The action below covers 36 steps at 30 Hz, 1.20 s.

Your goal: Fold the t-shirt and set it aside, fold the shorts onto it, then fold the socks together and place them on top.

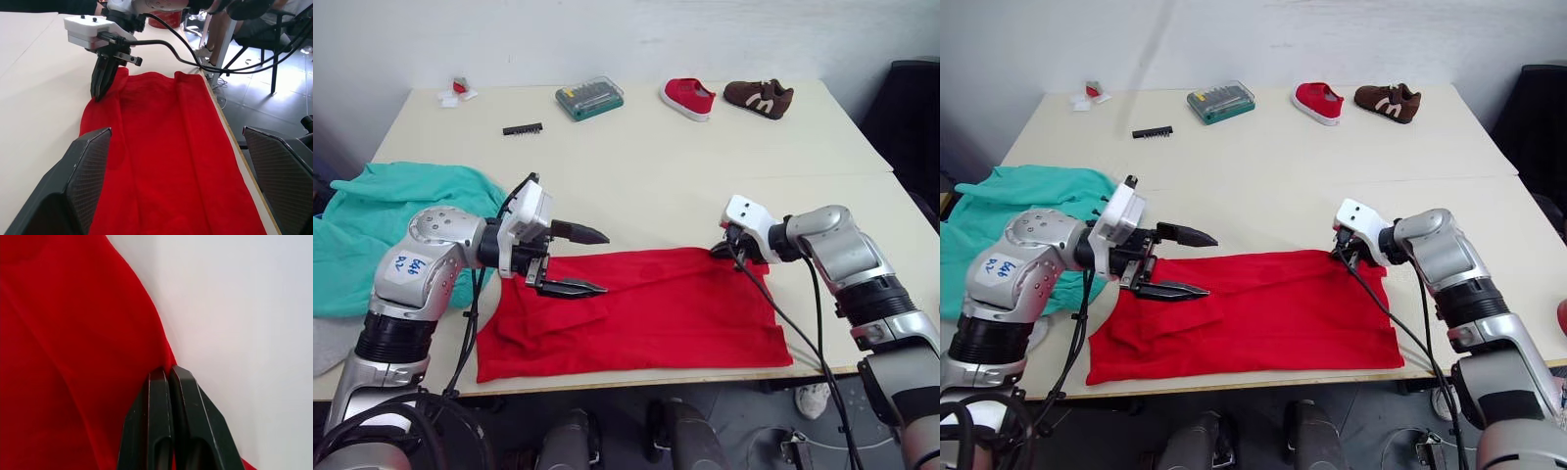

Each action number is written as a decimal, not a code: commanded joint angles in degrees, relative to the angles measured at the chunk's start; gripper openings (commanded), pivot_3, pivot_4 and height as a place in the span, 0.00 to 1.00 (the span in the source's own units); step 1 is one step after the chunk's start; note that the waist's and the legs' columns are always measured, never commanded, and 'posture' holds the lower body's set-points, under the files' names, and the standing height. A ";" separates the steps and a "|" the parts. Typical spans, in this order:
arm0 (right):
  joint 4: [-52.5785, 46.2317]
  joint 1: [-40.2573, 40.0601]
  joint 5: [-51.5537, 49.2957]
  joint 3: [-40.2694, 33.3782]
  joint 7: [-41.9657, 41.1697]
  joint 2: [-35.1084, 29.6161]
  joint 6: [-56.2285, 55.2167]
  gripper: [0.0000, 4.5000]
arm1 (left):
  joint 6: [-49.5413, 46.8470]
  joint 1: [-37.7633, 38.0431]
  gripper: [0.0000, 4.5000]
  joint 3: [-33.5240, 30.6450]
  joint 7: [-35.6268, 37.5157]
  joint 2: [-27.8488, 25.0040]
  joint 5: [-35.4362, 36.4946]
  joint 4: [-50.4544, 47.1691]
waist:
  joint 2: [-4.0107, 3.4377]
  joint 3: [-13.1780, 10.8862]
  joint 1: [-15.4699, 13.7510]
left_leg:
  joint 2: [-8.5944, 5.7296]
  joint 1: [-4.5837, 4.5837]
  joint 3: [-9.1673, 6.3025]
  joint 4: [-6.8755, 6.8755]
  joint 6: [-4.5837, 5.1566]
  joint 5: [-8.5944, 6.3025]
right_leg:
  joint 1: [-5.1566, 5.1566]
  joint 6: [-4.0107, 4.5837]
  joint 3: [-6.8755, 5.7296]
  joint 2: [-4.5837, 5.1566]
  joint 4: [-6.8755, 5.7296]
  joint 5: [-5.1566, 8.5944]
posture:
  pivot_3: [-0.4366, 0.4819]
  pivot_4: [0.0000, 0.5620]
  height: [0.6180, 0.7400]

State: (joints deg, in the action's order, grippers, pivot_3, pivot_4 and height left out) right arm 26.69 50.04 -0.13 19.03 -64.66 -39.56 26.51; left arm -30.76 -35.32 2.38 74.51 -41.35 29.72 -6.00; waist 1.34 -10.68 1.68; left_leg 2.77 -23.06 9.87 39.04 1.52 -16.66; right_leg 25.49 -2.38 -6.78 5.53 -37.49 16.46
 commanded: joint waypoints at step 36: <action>-49.93 -17.37 -6.03 -31.76 15.66 0.59 40.81 0.99 | 20.31 -22.54 1.00 6.75 4.47 4.55 -18.05 49.26 | -0.20 -0.11 -0.96 | 0.04 -0.21 -0.20 -0.06 -0.05 -0.04 | 0.08 0.02 -0.14 -0.08 0.10 0.02 | 0.48 0.27 1.00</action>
State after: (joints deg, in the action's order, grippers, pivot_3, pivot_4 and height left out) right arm -12.03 32.56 -2.87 -7.72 -50.02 -38.21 55.02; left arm -13.47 -55.28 8.80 77.67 -37.22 13.30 40.28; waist 1.14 -10.79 0.72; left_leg 2.80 -23.31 9.69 39.03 1.52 -16.72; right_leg 25.61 -2.35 -6.93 5.51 -37.41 16.49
